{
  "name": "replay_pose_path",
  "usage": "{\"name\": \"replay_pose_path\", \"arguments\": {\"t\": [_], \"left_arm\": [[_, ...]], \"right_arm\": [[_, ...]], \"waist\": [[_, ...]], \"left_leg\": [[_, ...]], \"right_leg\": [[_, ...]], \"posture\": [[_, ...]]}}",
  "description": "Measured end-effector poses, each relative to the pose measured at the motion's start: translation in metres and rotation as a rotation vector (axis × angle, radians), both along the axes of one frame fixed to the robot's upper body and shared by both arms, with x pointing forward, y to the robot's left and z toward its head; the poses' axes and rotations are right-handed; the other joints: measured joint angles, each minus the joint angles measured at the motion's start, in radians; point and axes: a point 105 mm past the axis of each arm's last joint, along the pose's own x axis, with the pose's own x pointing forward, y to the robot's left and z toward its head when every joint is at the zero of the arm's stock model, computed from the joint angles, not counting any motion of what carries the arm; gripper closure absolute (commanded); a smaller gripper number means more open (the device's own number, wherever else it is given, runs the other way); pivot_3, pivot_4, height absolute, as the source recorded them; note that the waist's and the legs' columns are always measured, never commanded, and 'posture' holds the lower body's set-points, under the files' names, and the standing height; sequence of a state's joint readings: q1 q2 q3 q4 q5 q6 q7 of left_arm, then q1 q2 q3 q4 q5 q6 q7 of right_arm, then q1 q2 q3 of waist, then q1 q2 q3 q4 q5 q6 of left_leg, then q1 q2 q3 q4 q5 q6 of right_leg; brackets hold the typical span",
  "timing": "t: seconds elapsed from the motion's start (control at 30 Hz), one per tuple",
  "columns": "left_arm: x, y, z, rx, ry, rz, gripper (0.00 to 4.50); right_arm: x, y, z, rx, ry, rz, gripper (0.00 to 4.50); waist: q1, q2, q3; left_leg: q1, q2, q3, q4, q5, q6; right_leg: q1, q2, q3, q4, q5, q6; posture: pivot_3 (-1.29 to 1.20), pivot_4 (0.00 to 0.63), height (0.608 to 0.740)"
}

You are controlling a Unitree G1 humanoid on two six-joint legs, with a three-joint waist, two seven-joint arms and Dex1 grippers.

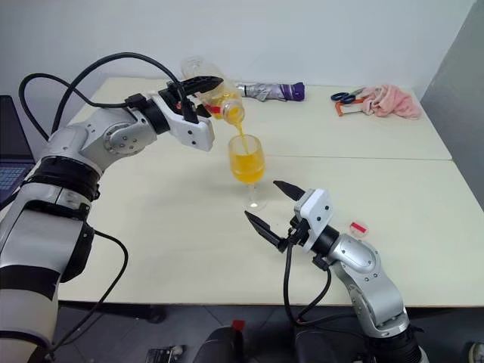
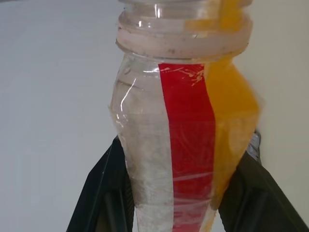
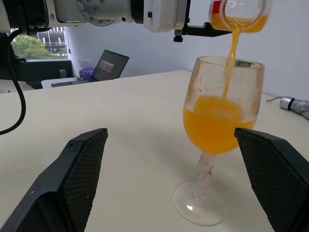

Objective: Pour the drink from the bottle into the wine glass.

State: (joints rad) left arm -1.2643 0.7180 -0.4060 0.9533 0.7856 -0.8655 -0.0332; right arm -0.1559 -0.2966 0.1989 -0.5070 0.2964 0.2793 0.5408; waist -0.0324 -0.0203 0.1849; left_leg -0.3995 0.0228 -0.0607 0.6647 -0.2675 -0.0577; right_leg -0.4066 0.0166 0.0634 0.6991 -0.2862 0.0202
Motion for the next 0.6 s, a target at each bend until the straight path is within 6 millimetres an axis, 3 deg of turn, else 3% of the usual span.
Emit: {"name": "replay_pose_path", "arguments": {"t": [0.6], "left_arm": [[-0.0008, -0.0011, 0.0003, 0.007, -0.003, -0.009, 2.74]], "right_arm": [[0.0, 0.0002, 0.0, 0.001, 0.0, 0.0, 0.0]], "waist": [[0.0, 0.0, 0.0]], "left_leg": [[0.0, 0.0, 0.0, 0.0, 0.0, 0.0]], "right_leg": [[0.0, 0.0, 0.0, 0.0, 0.0, 0.0]], "posture": [[0.0, 0.15, 0.74]]}}
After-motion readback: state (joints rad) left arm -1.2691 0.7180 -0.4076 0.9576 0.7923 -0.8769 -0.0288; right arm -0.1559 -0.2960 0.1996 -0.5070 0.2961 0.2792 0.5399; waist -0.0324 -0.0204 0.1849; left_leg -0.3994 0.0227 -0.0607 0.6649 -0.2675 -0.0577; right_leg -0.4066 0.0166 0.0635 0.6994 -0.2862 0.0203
